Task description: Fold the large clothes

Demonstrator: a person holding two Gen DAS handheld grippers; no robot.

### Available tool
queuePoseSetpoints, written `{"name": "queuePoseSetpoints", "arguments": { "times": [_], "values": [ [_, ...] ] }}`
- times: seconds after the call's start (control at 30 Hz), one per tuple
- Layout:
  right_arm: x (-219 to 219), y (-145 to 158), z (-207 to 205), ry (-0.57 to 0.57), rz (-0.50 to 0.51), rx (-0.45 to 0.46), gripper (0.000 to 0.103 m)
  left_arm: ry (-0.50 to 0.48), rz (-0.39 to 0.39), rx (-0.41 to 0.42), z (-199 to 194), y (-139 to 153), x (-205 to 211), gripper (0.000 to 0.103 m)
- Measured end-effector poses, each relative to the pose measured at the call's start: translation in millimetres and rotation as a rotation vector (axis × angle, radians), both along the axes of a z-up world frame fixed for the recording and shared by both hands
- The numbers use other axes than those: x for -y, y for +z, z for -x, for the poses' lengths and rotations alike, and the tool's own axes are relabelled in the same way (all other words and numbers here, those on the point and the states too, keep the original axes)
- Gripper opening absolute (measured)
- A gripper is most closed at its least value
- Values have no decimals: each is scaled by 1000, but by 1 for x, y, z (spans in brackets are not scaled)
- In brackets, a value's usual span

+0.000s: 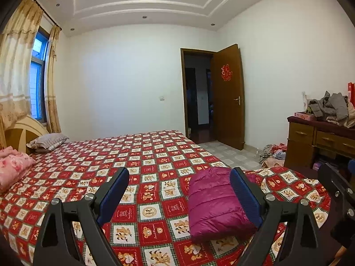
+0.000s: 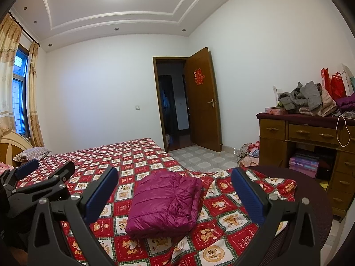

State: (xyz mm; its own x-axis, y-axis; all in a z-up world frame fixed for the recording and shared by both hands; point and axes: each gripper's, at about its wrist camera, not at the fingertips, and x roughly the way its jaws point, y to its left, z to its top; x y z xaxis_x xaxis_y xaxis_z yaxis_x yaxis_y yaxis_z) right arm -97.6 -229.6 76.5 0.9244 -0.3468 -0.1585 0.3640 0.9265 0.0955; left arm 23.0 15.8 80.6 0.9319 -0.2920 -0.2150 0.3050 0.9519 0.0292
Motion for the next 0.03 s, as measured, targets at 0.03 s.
{"name": "queuePoseSetpoints", "arguments": {
  "times": [0.03],
  "values": [
    [0, -1, -1, 0, -2, -3, 103, -7, 4, -14, -2, -1, 0, 93]
  ]
}}
